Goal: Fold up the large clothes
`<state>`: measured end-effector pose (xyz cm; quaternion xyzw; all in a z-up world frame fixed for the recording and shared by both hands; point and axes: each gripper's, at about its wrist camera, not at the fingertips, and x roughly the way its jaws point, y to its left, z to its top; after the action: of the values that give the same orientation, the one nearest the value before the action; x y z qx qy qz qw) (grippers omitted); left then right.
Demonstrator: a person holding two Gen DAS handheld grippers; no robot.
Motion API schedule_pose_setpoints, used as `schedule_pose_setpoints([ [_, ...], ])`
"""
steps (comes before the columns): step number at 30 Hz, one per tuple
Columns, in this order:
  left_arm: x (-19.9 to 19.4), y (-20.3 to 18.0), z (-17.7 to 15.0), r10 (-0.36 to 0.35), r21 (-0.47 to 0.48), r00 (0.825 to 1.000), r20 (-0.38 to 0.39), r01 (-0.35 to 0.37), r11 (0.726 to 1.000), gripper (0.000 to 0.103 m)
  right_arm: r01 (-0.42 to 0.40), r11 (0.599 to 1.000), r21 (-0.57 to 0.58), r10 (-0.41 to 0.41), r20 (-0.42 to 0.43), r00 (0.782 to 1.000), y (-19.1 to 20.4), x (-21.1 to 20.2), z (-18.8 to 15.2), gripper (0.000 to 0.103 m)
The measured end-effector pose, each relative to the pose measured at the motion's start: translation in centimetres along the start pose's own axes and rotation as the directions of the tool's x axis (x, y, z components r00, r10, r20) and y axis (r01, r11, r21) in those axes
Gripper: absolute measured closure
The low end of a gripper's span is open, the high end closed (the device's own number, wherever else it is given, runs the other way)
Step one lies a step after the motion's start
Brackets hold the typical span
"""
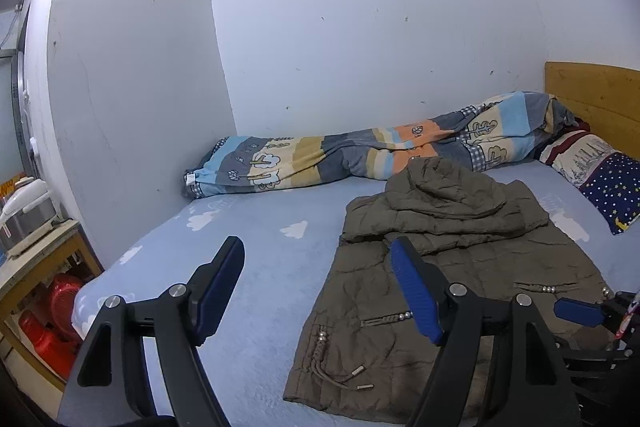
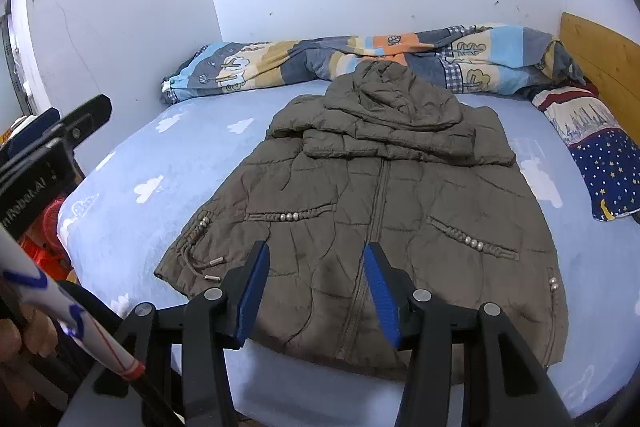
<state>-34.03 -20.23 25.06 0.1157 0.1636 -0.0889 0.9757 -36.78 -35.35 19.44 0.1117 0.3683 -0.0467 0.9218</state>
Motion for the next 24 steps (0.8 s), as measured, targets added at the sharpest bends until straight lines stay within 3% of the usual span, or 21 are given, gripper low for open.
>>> schedule_pose_setpoints([
  [10, 1.5, -0.1, -0.7, -0.057, -0.032, 0.995, -0.081, 0.055, 0.998, 0.028, 0.057, 0.997, 0.044, -0.054, -0.074, 0.996, -2.7, 2.3, -1.6, 0.046],
  [24, 5.2, -1.4, -3.4, -0.093, -0.044, 0.972, -0.215, 0.086, 0.995, 0.028, 0.175, 0.975, 0.133, -0.145, -0.207, 0.967, -8.3, 6.8, -5.4, 0.046],
])
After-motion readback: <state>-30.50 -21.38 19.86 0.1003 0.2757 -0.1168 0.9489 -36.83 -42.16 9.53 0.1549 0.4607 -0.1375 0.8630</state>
